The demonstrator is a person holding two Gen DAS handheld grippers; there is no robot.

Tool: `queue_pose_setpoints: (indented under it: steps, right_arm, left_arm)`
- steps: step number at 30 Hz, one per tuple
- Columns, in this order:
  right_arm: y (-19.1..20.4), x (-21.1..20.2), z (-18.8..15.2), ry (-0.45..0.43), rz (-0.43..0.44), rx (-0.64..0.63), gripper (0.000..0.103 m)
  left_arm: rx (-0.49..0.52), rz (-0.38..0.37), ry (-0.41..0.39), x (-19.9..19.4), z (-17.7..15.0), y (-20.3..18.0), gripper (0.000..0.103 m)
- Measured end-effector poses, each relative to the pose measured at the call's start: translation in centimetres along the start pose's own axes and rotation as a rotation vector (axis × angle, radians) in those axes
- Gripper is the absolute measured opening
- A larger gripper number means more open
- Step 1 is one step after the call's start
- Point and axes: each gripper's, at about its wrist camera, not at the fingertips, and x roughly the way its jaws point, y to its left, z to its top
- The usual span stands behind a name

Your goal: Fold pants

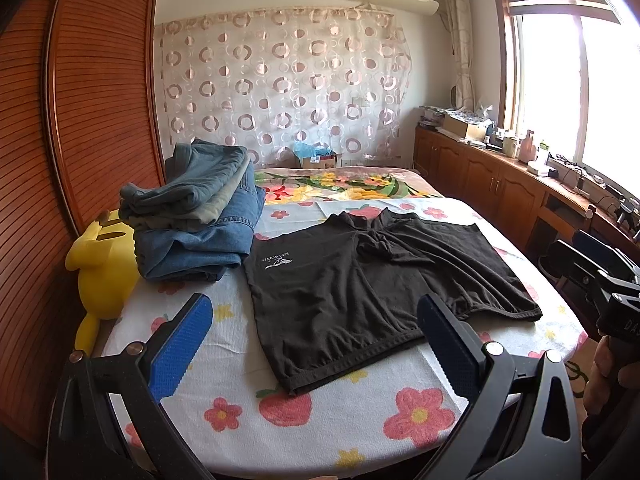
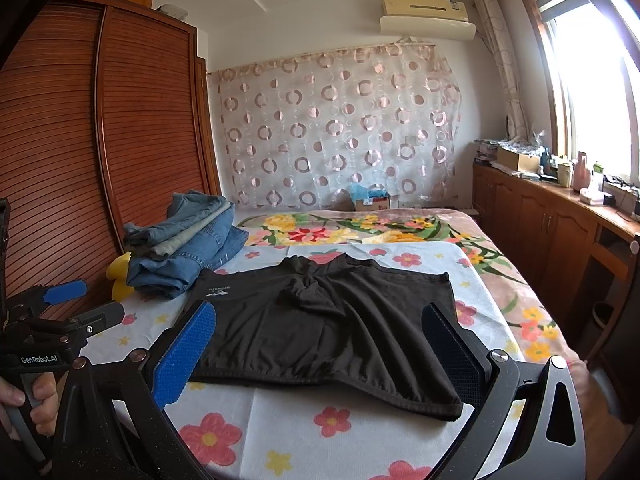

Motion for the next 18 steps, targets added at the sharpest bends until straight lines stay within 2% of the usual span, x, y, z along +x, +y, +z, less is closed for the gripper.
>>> queue_pose_setpoints:
  steps: [18]
  right_arm:
    - [-0.04,-0.04,0.02,0.000,0.001,0.002,0.103]
  left_arm:
    - [-0.004,0.000,-0.004,-0.39,0.16,0.00,0.103]
